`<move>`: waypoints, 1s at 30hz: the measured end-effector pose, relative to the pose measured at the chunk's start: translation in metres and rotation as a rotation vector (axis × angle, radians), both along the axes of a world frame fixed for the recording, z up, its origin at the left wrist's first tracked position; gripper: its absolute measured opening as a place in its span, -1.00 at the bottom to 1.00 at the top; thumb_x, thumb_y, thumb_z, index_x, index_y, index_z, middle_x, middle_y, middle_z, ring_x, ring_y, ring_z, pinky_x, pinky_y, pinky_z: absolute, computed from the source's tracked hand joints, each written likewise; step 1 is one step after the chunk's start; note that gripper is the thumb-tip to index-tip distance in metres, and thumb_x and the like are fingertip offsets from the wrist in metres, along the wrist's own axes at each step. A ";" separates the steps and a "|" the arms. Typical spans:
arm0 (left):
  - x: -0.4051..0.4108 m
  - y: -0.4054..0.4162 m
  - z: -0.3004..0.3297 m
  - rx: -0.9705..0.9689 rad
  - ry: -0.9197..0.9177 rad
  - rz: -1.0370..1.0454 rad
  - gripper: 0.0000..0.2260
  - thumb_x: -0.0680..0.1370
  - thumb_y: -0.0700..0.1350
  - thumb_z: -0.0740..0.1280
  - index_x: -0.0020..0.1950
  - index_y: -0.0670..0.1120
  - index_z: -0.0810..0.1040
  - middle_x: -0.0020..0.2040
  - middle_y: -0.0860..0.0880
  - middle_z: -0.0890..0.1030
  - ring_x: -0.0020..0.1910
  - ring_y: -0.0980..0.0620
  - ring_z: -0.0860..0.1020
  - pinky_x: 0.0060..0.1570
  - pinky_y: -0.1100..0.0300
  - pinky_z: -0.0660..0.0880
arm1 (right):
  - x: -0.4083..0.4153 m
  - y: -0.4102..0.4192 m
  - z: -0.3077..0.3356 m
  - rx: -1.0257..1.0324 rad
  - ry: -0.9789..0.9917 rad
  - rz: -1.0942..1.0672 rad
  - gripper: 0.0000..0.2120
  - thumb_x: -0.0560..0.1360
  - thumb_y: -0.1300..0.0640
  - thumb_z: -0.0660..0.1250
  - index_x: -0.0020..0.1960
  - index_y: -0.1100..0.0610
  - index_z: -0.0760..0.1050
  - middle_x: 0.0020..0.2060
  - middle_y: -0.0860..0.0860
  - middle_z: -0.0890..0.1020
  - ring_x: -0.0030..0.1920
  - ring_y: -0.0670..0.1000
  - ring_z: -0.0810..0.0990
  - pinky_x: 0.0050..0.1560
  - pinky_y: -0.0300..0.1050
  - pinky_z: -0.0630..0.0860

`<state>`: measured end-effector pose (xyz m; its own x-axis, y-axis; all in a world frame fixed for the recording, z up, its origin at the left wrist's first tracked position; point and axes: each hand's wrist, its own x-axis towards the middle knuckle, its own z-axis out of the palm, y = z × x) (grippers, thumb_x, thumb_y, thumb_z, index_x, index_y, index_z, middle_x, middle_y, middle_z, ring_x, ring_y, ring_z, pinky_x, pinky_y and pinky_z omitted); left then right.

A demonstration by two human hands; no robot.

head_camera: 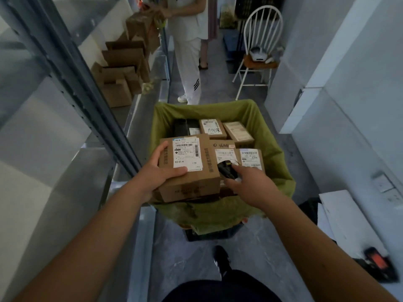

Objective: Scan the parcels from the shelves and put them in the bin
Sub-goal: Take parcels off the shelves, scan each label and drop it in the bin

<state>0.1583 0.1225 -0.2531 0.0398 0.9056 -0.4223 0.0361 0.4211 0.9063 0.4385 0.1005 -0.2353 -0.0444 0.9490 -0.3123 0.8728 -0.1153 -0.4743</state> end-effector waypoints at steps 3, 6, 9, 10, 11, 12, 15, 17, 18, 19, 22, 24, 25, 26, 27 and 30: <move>0.003 0.033 -0.007 -0.074 0.014 0.022 0.18 0.12 0.01 0.76 0.61 0.33 0.20 0.43 0.01 0.45 0.25 -0.09 0.58 -0.05 0.01 0.67 | 0.003 0.036 -0.007 -0.026 0.037 0.037 -0.67 0.59 -0.18 0.32 0.28 -0.07 0.53 -0.09 -0.06 0.62 -0.14 -0.03 0.62 -0.10 0.05 0.66; 0.005 0.060 -0.016 -0.151 0.089 0.027 0.31 -0.04 0.15 0.78 0.59 0.40 0.17 0.48 0.00 0.41 0.26 -0.12 0.56 -0.04 -0.06 0.68 | 0.010 0.069 -0.012 -0.068 0.048 0.074 -0.67 0.58 -0.17 0.34 0.30 -0.09 0.51 -0.09 -0.07 0.61 -0.14 -0.04 0.62 -0.20 -0.05 0.62; 0.006 0.081 -0.028 -0.174 0.176 0.025 0.27 0.03 0.11 0.79 0.59 0.42 0.15 0.50 0.00 0.39 0.33 -0.14 0.51 0.18 -0.17 0.62 | 0.015 0.095 -0.019 -0.108 0.035 0.104 -0.61 0.59 -0.16 0.34 0.38 -0.09 0.47 -0.04 -0.06 0.59 -0.10 -0.06 0.60 -0.10 -0.04 0.63; 0.006 0.087 -0.031 -0.177 0.208 0.006 0.26 0.05 0.10 0.79 0.60 0.41 0.15 0.50 0.01 0.39 0.35 -0.13 0.49 0.23 -0.18 0.60 | 0.016 0.103 -0.020 -0.113 0.036 0.108 -0.58 0.59 -0.17 0.34 0.41 -0.09 0.45 -0.01 -0.06 0.59 -0.08 -0.05 0.59 -0.05 -0.02 0.64; 0.007 0.092 -0.033 -0.178 0.238 -0.014 0.23 0.10 0.07 0.78 0.61 0.39 0.14 0.50 0.02 0.39 0.37 -0.12 0.47 0.26 -0.18 0.57 | 0.016 0.110 -0.022 -0.116 0.033 0.113 -0.54 0.59 -0.18 0.34 0.44 -0.10 0.43 0.03 -0.05 0.59 -0.06 -0.05 0.60 -0.01 0.00 0.65; 0.009 0.095 -0.035 -0.184 0.259 -0.027 0.20 0.16 0.02 0.77 0.62 0.37 0.14 0.48 0.02 0.39 0.37 -0.11 0.47 0.27 -0.17 0.57 | 0.017 0.118 -0.023 -0.117 0.027 0.126 -0.51 0.58 -0.19 0.34 0.47 -0.11 0.40 0.07 -0.05 0.59 -0.04 -0.05 0.60 0.01 0.01 0.65; 0.016 0.097 -0.045 -0.203 0.263 -0.022 0.10 0.26 -0.09 0.73 0.61 0.34 0.16 0.44 0.02 0.42 0.35 -0.10 0.48 0.22 -0.14 0.60 | 0.018 0.133 -0.027 -0.117 0.018 0.165 -0.50 0.59 -0.20 0.33 0.49 -0.11 0.39 0.13 -0.03 0.59 -0.01 -0.05 0.59 0.04 0.01 0.64; 0.020 0.097 -0.053 -0.193 0.280 -0.010 0.07 0.29 -0.10 0.72 0.62 0.31 0.17 0.48 0.01 0.43 0.37 -0.08 0.47 0.27 -0.15 0.57 | 0.020 0.141 -0.027 -0.124 0.016 0.174 -0.49 0.60 -0.18 0.32 0.51 -0.08 0.39 0.16 -0.01 0.58 0.03 -0.03 0.58 0.08 0.03 0.62; 0.022 0.097 -0.056 -0.186 0.298 -0.002 0.05 0.32 -0.11 0.70 0.63 0.28 0.17 0.49 0.01 0.43 0.38 -0.06 0.46 0.31 -0.15 0.55 | 0.020 0.144 -0.026 -0.128 0.010 0.181 -0.48 0.60 -0.18 0.32 0.51 -0.07 0.39 0.17 0.00 0.58 0.04 -0.02 0.58 0.10 0.03 0.62; 0.023 0.098 -0.059 -0.179 0.313 0.007 0.03 0.35 -0.13 0.69 0.64 0.26 0.17 0.50 0.01 0.43 0.36 -0.03 0.45 0.33 -0.13 0.53 | 0.020 0.146 -0.027 -0.134 0.007 0.185 -0.48 0.60 -0.19 0.32 0.51 -0.06 0.39 0.17 0.00 0.58 0.04 -0.02 0.58 0.10 0.03 0.62; 0.026 0.096 -0.062 -0.158 0.326 0.016 -0.01 0.39 -0.15 0.66 0.65 0.22 0.17 0.50 0.02 0.43 0.33 0.00 0.46 0.31 -0.06 0.52 | 0.023 0.154 -0.030 -0.140 0.021 0.201 -0.47 0.59 -0.20 0.33 0.50 -0.08 0.39 0.14 -0.02 0.59 0.01 -0.04 0.59 0.05 0.01 0.63; 0.026 0.092 -0.065 -0.156 0.331 0.010 -0.01 0.39 -0.14 0.66 0.64 0.25 0.17 0.47 0.04 0.43 0.34 -0.01 0.47 0.29 -0.04 0.53 | 0.025 0.156 -0.032 -0.152 0.025 0.213 -0.50 0.57 -0.22 0.33 0.47 -0.10 0.41 0.09 -0.04 0.59 -0.03 -0.05 0.60 0.02 0.01 0.64; 0.026 0.090 -0.065 -0.159 0.332 0.009 -0.02 0.40 -0.13 0.66 0.64 0.26 0.17 0.46 0.06 0.43 0.34 -0.01 0.47 0.29 -0.04 0.53 | 0.026 0.156 -0.033 -0.152 0.027 0.218 -0.52 0.57 -0.22 0.33 0.45 -0.11 0.43 0.07 -0.06 0.59 -0.04 -0.06 0.59 0.01 0.02 0.64; 0.027 0.088 -0.066 -0.165 0.328 0.011 -0.02 0.40 -0.13 0.65 0.64 0.27 0.16 0.45 0.06 0.43 0.33 -0.01 0.48 0.29 -0.05 0.53 | 0.026 0.156 -0.033 -0.151 0.033 0.221 -0.53 0.57 -0.21 0.33 0.44 -0.11 0.44 0.06 -0.07 0.58 -0.04 -0.06 0.59 0.01 0.01 0.64; 0.027 0.086 -0.066 -0.172 0.320 0.013 -0.03 0.41 -0.13 0.65 0.64 0.27 0.16 0.44 0.06 0.44 0.32 0.00 0.48 0.29 -0.04 0.54 | 0.026 0.156 -0.032 -0.152 0.040 0.220 -0.53 0.58 -0.19 0.34 0.45 -0.10 0.43 0.07 -0.08 0.57 -0.02 -0.06 0.58 0.02 -0.01 0.62; 0.028 0.085 -0.065 -0.197 0.301 0.011 -0.03 0.42 -0.13 0.64 0.66 0.25 0.15 0.42 0.07 0.43 0.32 0.00 0.48 0.20 0.07 0.54 | 0.025 0.155 -0.033 -0.152 0.052 0.225 -0.49 0.60 -0.18 0.34 0.50 -0.08 0.40 0.19 -0.03 0.56 0.05 -0.03 0.57 0.02 -0.03 0.58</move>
<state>0.1868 0.2071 -0.3185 -0.1227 0.8054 -0.5799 0.2837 0.5884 0.7572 0.4640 0.2552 -0.2684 -0.2685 0.8558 -0.4421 0.8592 0.0053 -0.5115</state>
